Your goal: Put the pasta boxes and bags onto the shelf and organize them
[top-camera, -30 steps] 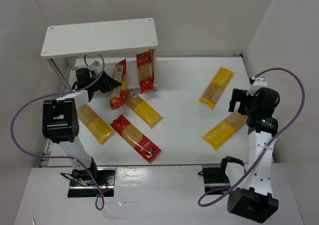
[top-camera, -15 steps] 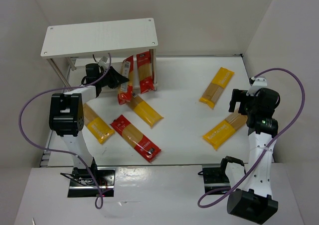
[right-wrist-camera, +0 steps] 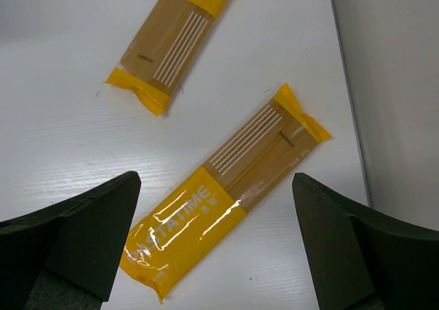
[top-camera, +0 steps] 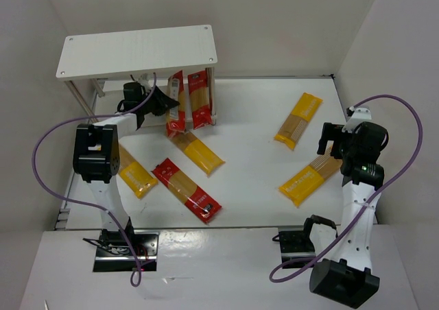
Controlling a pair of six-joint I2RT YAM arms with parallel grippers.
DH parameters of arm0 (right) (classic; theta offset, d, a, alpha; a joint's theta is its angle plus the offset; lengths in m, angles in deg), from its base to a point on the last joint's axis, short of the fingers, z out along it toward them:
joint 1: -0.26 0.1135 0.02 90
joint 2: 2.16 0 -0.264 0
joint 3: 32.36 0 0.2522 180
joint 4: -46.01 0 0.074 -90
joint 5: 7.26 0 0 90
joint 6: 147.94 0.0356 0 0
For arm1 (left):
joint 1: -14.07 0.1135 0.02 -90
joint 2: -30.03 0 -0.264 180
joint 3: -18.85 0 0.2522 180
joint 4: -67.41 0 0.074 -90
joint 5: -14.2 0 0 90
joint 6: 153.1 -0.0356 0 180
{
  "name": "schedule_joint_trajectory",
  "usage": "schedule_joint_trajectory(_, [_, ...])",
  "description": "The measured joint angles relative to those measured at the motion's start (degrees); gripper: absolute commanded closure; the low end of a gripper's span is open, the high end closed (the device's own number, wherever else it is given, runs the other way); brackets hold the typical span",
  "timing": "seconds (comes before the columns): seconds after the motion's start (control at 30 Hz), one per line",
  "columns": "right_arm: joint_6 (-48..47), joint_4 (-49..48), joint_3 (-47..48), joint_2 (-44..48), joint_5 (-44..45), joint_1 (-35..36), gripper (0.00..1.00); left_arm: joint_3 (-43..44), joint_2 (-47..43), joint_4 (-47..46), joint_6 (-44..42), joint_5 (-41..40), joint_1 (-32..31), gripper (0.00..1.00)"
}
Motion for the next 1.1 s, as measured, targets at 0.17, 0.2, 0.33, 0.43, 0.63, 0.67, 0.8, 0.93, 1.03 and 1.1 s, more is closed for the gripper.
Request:
schedule_joint_trajectory(0.17, [0.0, 0.0, 0.0, 0.0, -0.1, -0.5, 0.00, 1.5, 0.7, 0.2, 0.2, -2.6, -0.1, 1.00])
schedule_joint_trajectory(0.2, [0.0, 0.0, 0.0, 0.0, -0.1, -0.6, 0.00, 1.9, 1.0, 0.2, 0.2, -3.1, -0.1, 1.00])
schedule_joint_trajectory(0.33, [0.0, 0.0, 0.0, 0.0, -0.3, -1.1, 0.00, 3.4, 2.1, 0.9, 1.0, -4.3, -0.5, 1.00])
schedule_joint_trajectory(0.43, [0.0, 0.0, 0.0, 0.2, -0.4, -1.5, 0.00, 4.7, 3.1, 1.3, 1.4, -4.6, -1.0, 1.00])
schedule_joint_trajectory(0.63, [0.0, 0.0, 0.0, 0.5, -0.6, -2.2, 0.00, 8.1, 5.6, 1.8, 1.4, -4.7, -1.8, 1.00])
schedule_joint_trajectory(0.67, [0.0, 0.0, 0.0, 0.5, -0.7, -2.2, 0.00, 8.3, 5.7, 2.1, 1.3, -4.7, -1.9, 1.00])
schedule_joint_trajectory(0.8, [-0.2, 0.0, 0.0, 0.5, -1.1, -2.3, 0.00, 8.9, 6.0, 2.7, 1.1, -5.2, -2.4, 1.00])
schedule_joint_trajectory(0.93, [-0.5, 0.0, 0.0, 0.5, -1.9, -2.3, 0.00, 9.4, 6.4, 3.5, 1.1, -5.6, -2.5, 0.94])
schedule_joint_trajectory(1.03, [-0.5, 0.0, 0.0, 0.5, -2.3, -2.3, 0.00, 9.9, 6.4, 4.2, 0.8, -6.2, -2.8, 0.69])
schedule_joint_trajectory(1.1, [-0.6, 0.0, 0.0, 0.5, -2.6, -2.3, 0.00, 9.9, 6.4, 4.3, 0.4, -6.5, -2.9, 0.55])
